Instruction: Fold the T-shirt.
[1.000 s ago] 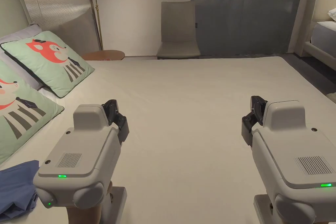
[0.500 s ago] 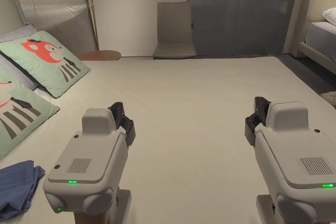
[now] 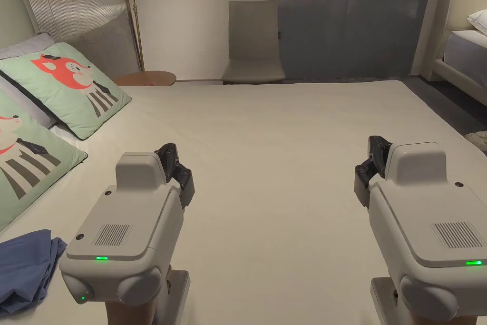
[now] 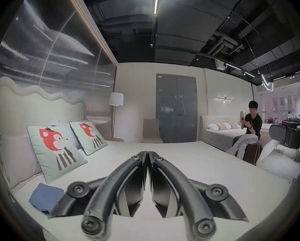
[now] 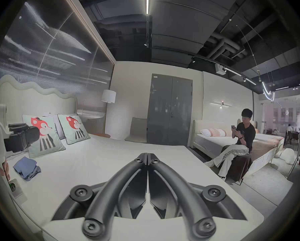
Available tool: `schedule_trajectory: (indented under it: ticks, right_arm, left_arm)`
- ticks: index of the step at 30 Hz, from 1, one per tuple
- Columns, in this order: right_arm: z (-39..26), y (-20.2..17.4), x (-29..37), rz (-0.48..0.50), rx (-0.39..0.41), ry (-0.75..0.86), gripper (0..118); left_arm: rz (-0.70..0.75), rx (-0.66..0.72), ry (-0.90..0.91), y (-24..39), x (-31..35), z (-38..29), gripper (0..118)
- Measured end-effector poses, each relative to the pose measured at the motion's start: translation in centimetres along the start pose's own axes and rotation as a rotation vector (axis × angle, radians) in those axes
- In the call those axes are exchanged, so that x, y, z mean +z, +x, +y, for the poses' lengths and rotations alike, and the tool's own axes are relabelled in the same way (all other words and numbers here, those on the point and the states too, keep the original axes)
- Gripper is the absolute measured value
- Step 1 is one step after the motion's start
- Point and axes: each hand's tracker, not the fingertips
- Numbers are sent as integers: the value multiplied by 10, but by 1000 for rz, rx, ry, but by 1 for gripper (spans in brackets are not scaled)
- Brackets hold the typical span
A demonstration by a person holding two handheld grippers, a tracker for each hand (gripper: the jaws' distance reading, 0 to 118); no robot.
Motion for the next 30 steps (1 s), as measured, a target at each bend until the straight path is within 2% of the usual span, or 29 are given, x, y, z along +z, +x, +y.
schedule_trajectory:
  ticks: [24, 26, 27, 30]
  right_arm:
    - [3, -3, 3, -4, 10, 6, 1]
    - [4, -4, 3, -5, 12, 4, 3]
    - [4, -4, 3, -6, 12, 0, 18]
    - [2, -2, 1, -15, 14, -9, 88]
  left_arm:
    - [-12, -15, -8, -3, -1, -2, 0]
    - [-10, -17, -4, -3, 0, -2, 3]
    - [-7, -18, 0, -3, 1, -2, 19]
    - [-12, -8, -4, -4, 1, 0, 82]
